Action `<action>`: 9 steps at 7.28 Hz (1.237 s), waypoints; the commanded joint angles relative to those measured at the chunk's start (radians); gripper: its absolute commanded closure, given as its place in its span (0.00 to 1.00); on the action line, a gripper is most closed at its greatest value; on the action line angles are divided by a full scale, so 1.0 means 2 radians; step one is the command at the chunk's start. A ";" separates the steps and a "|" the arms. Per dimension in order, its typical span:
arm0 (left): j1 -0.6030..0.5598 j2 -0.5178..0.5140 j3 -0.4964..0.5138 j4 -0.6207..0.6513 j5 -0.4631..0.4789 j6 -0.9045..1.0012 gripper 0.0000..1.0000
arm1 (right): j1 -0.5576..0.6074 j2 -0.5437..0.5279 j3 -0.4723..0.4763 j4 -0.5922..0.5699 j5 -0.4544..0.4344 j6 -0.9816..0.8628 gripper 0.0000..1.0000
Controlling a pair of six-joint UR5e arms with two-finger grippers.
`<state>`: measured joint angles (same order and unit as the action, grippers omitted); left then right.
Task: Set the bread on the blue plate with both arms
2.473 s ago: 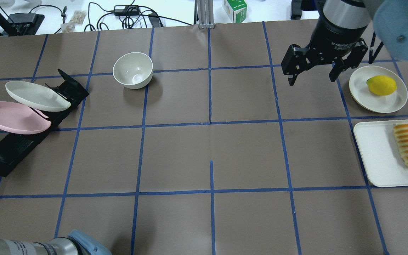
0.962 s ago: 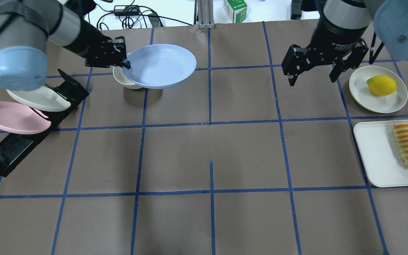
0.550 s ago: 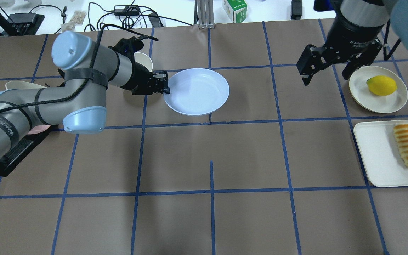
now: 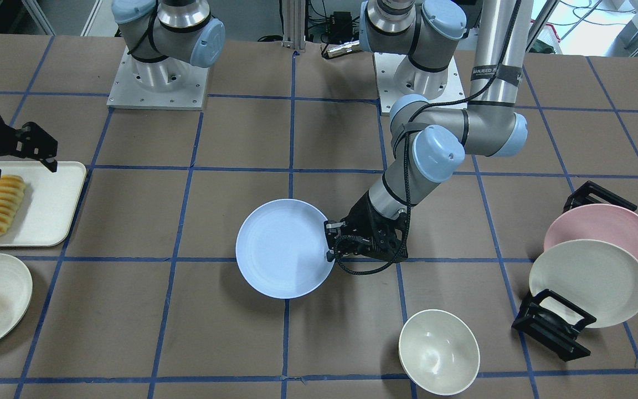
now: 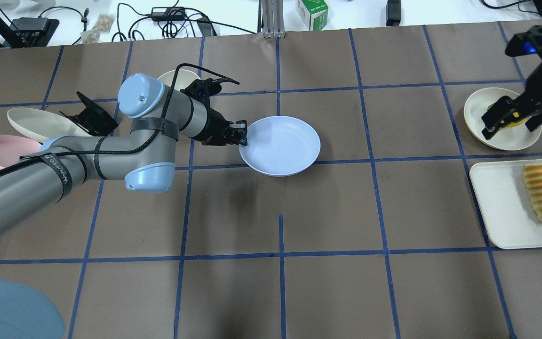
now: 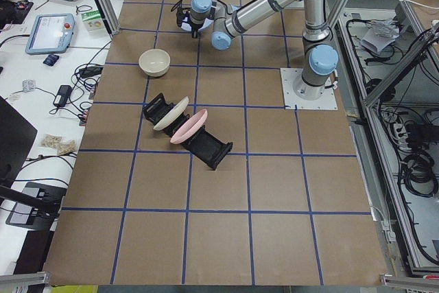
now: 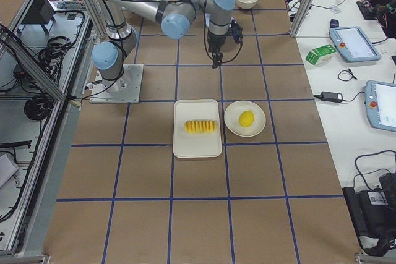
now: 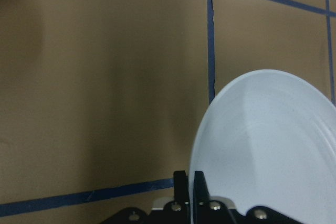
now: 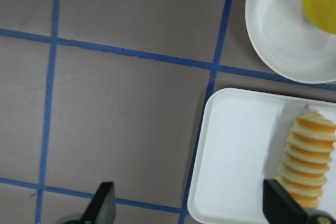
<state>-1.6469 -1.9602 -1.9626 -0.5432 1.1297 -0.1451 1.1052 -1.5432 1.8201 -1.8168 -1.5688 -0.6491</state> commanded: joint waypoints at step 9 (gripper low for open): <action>-0.009 -0.012 0.004 0.051 0.083 0.005 0.00 | -0.138 0.158 0.066 -0.206 -0.024 -0.116 0.00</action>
<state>-1.6678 -2.0048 -1.9665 -0.4354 1.1949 -0.1410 0.8306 -1.2536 1.9515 -2.1975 -1.6020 -0.8855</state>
